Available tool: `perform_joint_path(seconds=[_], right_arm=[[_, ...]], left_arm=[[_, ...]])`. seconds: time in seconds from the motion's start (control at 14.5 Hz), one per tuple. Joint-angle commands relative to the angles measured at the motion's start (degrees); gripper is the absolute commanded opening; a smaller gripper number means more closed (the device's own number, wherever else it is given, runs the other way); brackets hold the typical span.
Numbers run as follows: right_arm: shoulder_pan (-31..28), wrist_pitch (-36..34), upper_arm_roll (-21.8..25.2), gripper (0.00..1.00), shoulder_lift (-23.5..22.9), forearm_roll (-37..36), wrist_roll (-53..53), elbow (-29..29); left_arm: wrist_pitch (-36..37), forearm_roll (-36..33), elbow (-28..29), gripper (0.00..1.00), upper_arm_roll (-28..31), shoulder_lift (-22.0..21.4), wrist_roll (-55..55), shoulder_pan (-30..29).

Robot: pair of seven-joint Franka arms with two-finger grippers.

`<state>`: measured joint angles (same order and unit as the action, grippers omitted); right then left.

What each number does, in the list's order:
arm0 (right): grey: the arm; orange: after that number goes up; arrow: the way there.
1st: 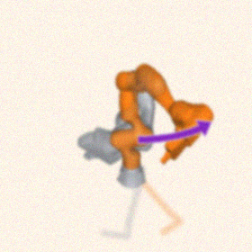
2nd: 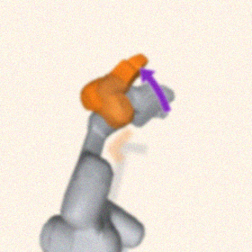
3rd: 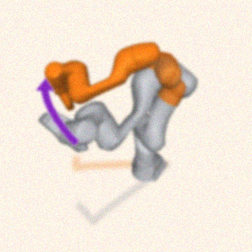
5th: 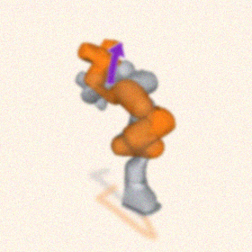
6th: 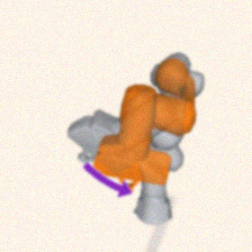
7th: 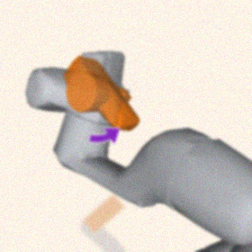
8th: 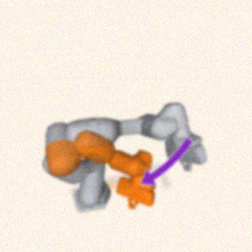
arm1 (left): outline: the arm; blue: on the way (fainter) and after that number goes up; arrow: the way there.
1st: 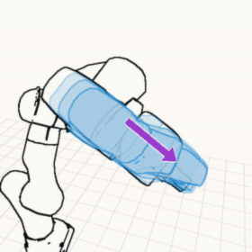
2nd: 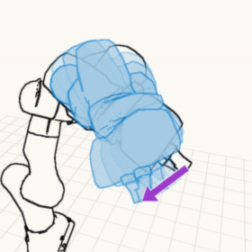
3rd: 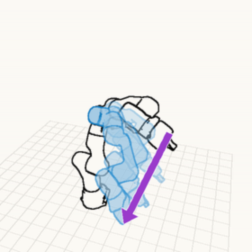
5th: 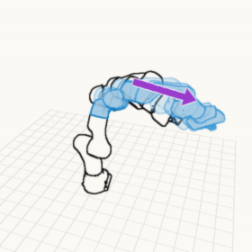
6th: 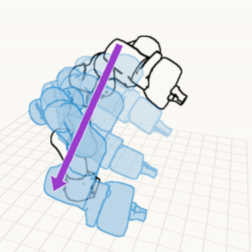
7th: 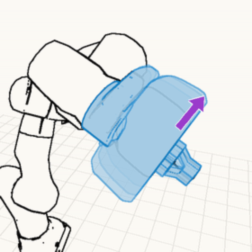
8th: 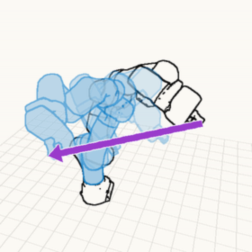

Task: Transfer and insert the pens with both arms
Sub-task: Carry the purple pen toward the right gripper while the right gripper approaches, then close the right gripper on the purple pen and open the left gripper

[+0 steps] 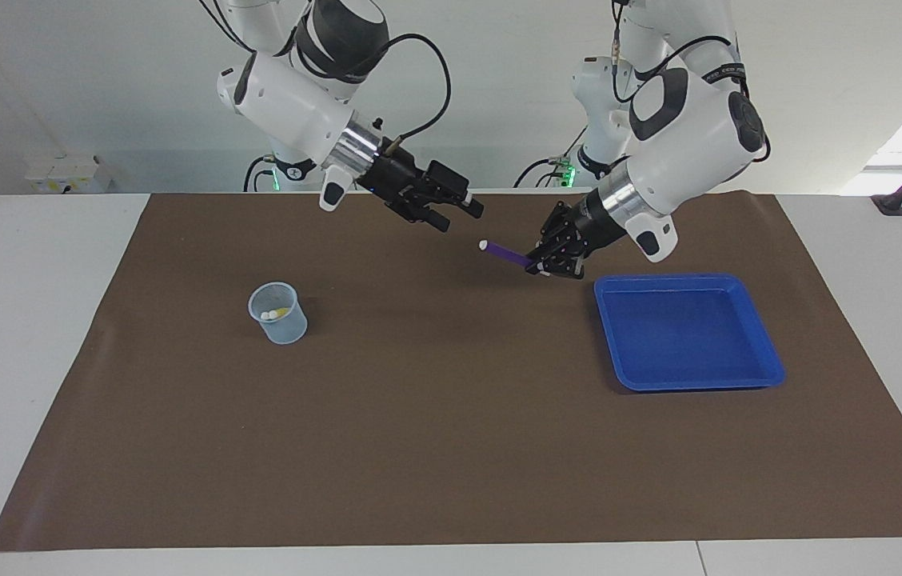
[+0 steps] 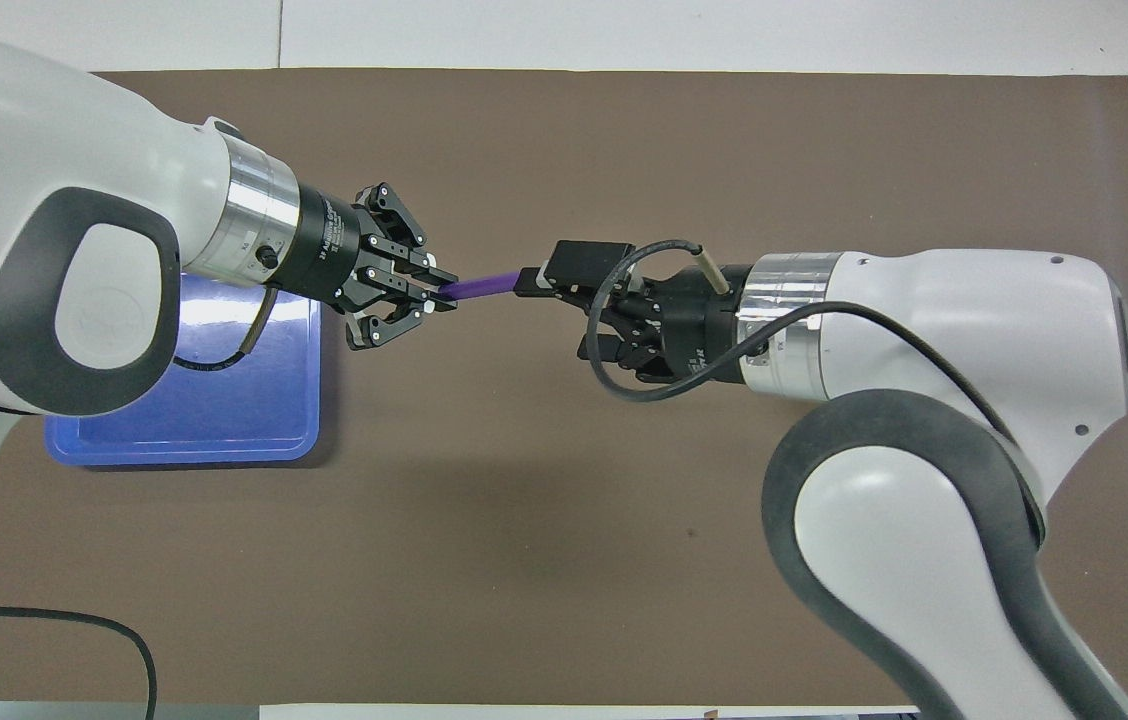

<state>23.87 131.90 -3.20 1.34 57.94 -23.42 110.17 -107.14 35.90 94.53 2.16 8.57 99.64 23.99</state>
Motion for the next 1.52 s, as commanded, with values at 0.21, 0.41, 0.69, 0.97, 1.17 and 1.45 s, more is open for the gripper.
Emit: perform_joint_path(seconds=[0.21, 0.41, 0.69, 0.97, 1.17, 1.45], right_arm=[[0.3, 1.4, -0.1, 0.83, 0.4, -2.4, 0.7, 1.4], [0.3, 4.1, -0.1, 0.69, 0.0, -3.4, 1.6, 1.4], [0.2, 6.3, -0.1, 0.63, -0.6, -3.4, 1.7, 1.3], [0.6, 7.2, -0.1, 0.60, -0.8, -3.4, 1.7, 1.2], [1.3, 7.2, -0.1, 0.51, -0.8, -3.5, 1.7, 1.0], [2.1, 7.1, -0.1, 0.50, -0.8, -3.6, 1.8, 1.0]], left_arm=[[-5.9, 2.7, 8.8, 0.00, 0.6, -6.3, 10.6, 3.2], [-8.0, 4.9, 12.2, 0.00, 0.6, -8.2, 10.8, 3.5], [-8.3, 5.1, 13.4, 0.00, 0.6, -9.9, 10.0, 3.6], [-7.9, 5.1, 13.5, 0.00, 0.5, -10.0, 7.3, 4.7], [-8.0, 5.1, 13.8, 0.00, 0.5, -10.2, 5.5, 4.8], [-7.9, 5.3, 14.1, 0.00, 0.5, -10.3, 4.9, 4.8]])
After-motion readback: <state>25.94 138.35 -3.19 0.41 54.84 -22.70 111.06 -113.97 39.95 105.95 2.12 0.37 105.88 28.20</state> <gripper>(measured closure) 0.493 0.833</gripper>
